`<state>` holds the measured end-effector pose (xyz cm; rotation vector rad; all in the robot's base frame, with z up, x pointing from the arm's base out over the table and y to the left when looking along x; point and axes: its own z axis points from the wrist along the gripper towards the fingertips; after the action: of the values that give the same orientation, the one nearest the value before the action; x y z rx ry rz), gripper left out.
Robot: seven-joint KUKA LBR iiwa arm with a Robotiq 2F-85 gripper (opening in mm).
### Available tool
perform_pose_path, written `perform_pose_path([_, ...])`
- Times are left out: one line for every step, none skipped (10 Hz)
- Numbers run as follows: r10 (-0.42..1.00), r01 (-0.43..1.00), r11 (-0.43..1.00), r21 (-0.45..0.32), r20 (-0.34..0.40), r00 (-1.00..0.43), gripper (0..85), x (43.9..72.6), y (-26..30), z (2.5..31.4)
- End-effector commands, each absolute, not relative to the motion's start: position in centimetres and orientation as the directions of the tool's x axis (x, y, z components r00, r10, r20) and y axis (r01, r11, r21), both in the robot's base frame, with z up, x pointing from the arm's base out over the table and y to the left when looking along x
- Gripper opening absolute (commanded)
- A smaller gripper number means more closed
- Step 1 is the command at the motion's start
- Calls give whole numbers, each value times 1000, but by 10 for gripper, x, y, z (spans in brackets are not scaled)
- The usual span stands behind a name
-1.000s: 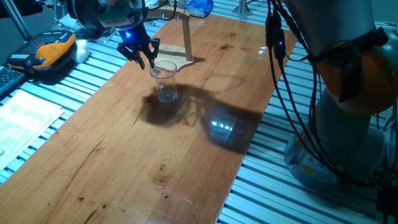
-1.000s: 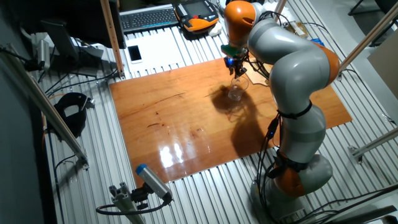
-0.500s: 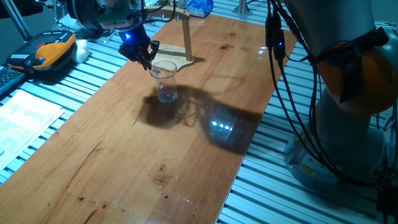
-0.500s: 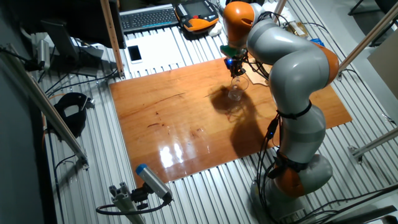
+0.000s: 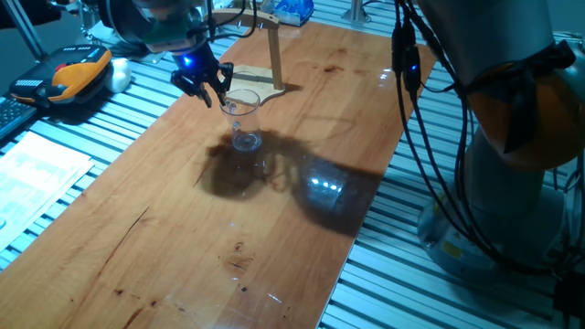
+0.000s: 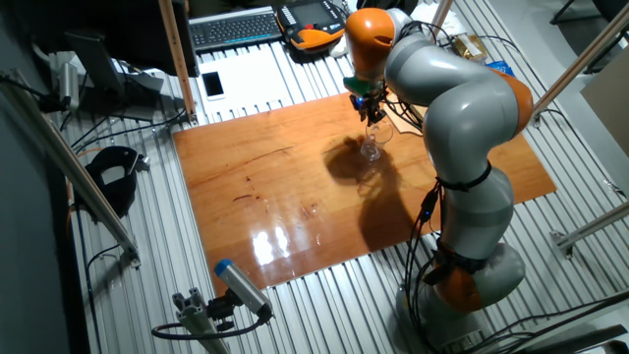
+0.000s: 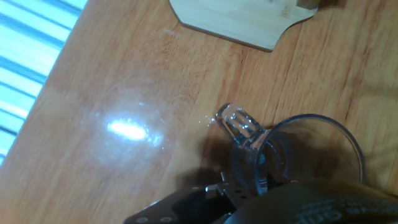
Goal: Put the cup on the cup rack
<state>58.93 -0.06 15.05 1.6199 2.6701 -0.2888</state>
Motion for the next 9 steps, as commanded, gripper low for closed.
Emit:
perform_pose_path([863,862,480,-163,-91,-497,340,589,0,150])
perform_pose_path([842,840,512,-178,-88,-532,340,589,0,150])
perform_pose_path([814,811,550,-198,-88,-574,340,589,0,151])
perform_pose_path([792,788,577,-214,-88,-604,340,589,0,151])
perform_pose_path([776,770,598,-223,-78,-626,340,589,0,151])
perform_pose_path([772,765,605,-222,-70,-632,340,588,0,151])
perform_pose_path([772,765,606,-220,-70,-632,340,588,0,151])
perform_pose_path([775,769,601,-217,-73,-627,340,588,-1,151])
perform_pose_path([776,770,601,-214,-72,-626,340,587,-1,150])
